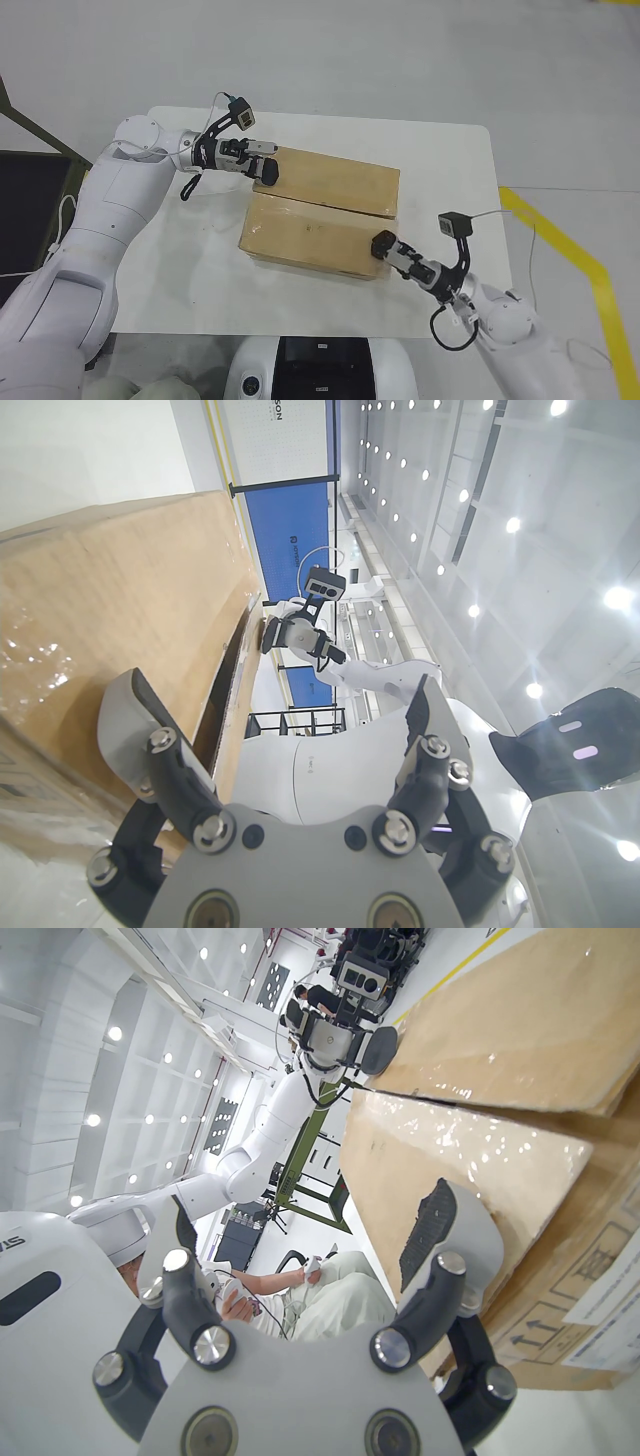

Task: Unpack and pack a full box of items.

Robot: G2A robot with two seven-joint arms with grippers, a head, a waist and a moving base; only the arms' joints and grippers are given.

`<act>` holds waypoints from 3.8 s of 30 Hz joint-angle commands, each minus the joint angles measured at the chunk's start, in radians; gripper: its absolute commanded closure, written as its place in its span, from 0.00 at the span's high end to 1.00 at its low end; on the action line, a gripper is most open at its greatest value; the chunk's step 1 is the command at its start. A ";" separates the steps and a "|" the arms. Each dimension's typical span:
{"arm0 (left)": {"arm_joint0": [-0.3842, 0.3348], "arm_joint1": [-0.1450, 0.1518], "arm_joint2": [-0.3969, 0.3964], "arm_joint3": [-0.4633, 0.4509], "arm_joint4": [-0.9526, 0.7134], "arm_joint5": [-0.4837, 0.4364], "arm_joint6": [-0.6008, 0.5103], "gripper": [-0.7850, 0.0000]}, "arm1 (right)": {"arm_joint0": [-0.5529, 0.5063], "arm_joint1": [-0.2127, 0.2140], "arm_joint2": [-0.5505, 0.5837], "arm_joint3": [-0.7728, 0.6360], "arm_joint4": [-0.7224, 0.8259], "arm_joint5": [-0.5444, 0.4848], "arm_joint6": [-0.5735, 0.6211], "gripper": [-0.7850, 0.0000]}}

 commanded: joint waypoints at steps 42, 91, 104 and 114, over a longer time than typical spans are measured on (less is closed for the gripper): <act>0.000 0.000 0.000 0.000 0.000 0.000 0.000 1.00 | 0.181 -0.005 0.019 0.140 0.178 0.329 0.096 1.00; 0.956 0.136 -0.767 -0.824 0.128 -0.064 0.773 1.00 | 0.181 -0.005 0.019 0.140 0.178 0.329 0.096 1.00; 1.085 0.116 -0.798 -0.855 0.157 -0.096 0.893 1.00 | 0.181 -0.005 0.019 0.140 0.178 0.329 0.096 1.00; 1.085 0.116 -0.798 -0.855 0.157 -0.096 0.893 1.00 | 0.181 -0.005 0.019 0.140 0.178 0.329 0.096 1.00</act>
